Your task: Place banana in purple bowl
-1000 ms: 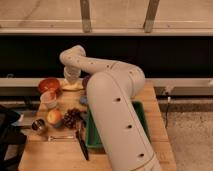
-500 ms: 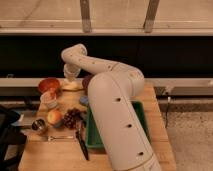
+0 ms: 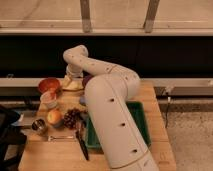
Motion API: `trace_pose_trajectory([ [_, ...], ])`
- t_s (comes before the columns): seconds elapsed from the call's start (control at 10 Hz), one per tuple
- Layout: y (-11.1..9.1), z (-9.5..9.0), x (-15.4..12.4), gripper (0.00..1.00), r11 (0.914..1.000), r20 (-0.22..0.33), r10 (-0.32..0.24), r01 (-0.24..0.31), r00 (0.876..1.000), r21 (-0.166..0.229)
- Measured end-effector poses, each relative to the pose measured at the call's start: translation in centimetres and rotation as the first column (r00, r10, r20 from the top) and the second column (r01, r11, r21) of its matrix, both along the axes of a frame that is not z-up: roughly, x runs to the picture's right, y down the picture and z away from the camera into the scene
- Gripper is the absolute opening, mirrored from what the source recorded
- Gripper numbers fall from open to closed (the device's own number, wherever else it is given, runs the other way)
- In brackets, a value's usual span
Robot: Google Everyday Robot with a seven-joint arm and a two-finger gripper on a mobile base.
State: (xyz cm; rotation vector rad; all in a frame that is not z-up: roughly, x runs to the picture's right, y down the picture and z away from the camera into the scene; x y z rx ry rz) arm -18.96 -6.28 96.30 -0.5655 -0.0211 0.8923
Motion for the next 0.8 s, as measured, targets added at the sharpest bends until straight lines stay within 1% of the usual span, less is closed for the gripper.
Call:
trace_pose_trajectory([
  [0.2,0.4,1.1,0.0,0.80,0.9998,0.007,-0.016,0.016,1.000,-0.014],
  [0.4,1.0,2.0,-0.9,0.80,0.9990,0.026,-0.029,0.030,0.999,-0.033],
  [0.7,1.9,3.1,-1.6,0.80,0.9979,0.048,-0.030,0.033,0.998,-0.056],
  [0.8,2.6,3.5,-1.8,0.79,0.9969,0.053,-0.028,0.032,0.998,-0.072],
])
